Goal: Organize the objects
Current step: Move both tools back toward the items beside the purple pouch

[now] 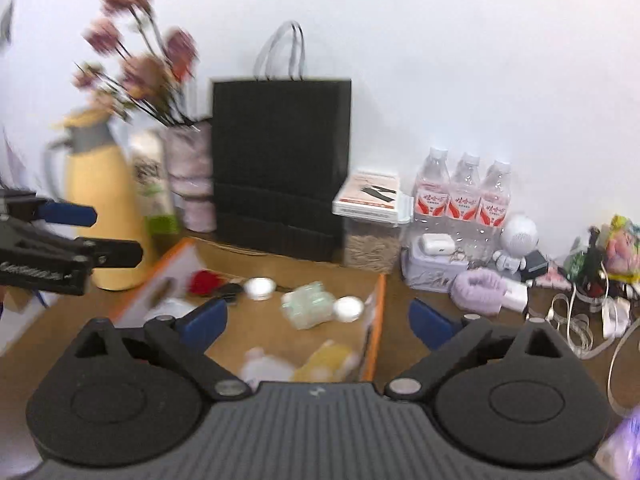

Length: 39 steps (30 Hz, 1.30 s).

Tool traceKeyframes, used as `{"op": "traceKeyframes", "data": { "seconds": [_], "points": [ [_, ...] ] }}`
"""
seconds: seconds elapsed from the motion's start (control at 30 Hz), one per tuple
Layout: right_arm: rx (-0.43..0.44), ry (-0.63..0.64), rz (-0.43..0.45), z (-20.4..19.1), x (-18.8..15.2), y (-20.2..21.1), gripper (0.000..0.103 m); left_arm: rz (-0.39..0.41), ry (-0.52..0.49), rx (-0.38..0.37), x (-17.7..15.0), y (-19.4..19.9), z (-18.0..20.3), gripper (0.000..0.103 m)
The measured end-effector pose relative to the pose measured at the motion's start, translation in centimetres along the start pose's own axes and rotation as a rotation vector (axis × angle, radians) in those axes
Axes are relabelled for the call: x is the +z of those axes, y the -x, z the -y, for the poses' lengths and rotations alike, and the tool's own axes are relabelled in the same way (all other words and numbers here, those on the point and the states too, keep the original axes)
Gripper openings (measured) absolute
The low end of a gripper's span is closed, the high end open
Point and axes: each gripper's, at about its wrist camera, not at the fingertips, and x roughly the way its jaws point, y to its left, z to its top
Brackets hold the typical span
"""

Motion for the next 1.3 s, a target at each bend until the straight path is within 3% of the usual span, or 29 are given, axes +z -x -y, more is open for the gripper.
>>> {"op": "traceKeyframes", "data": {
  "seconds": [0.17,0.23,0.33,0.47,0.6,0.77,0.93,1.07,1.13,1.2,1.3],
  "points": [
    [0.102,-0.093,0.098,-1.9,-4.7,8.8,0.103,0.070,0.033,-0.080,-6.9,9.9,0.4,0.091],
    [0.154,-0.072,0.145,-3.1,-7.4,11.2,0.103,0.090,0.013,-0.036,-10.7,12.4,0.5,0.094],
    [0.073,-0.068,0.151,-4.9,-11.1,12.6,0.103,0.076,0.040,0.053,-15.7,14.2,0.1,0.093],
    [-0.021,-0.015,0.112,-7.5,-16.0,13.8,0.103,0.014,0.139,-0.005,-20.9,15.8,-0.4,0.092],
    [-0.029,0.011,0.067,-8.9,-18.3,13.9,0.103,-0.013,0.198,0.037,-24.0,15.3,-0.6,0.092],
    [-0.075,0.054,0.052,-9.3,-20.0,13.7,0.103,-0.067,0.197,0.032,-25.2,13.1,-0.6,0.083],
    [-0.075,0.005,0.056,-6.9,-19.7,11.6,0.101,-0.072,0.145,-0.050,-23.8,8.8,1.1,0.050],
    [-0.064,-0.051,0.055,-4.2,-18.7,8.0,0.097,-0.053,0.015,-0.122,-21.3,3.5,3.8,0.050],
    [-0.105,-0.035,0.017,-3.0,-18.2,5.2,0.091,-0.086,-0.056,-0.097,-20.3,0.4,5.1,0.052],
    [-0.124,-0.017,-0.017,-1.7,-17.6,2.7,0.080,-0.104,-0.087,-0.104,-19.5,-2.5,5.8,0.052],
    [-0.093,-0.034,-0.065,0.5,-16.6,-1.0,0.074,-0.149,-0.085,-0.123,-18.7,-6.0,6.1,0.047]
  ]
}}
